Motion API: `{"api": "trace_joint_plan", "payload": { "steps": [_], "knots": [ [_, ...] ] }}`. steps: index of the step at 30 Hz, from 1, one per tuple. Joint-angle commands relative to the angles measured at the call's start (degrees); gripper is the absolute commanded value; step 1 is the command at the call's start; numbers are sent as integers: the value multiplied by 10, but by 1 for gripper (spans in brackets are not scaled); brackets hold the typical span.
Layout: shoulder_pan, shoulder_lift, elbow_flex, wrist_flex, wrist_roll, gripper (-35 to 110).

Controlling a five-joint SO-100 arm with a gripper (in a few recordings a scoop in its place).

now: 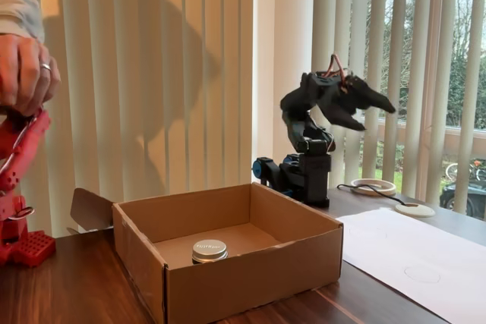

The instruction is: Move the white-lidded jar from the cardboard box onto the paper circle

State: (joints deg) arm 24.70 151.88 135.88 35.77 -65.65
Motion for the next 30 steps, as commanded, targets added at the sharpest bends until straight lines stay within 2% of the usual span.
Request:
{"api": "trace_joint_plan", "payload": {
  "steps": [1, 4, 8, 17, 22, 30],
  "knots": [
    [98, -95, -98, -88, -72, 26],
    [163, -195, -149, -169, -101, 27],
    [240, -351, -258, -219, -141, 28],
    [342, -687, -488, -221, -248, 31],
    [338, -766, -504, -214, -287, 32],
    [337, -784, -465, -212, -369, 37]
  ]
}}
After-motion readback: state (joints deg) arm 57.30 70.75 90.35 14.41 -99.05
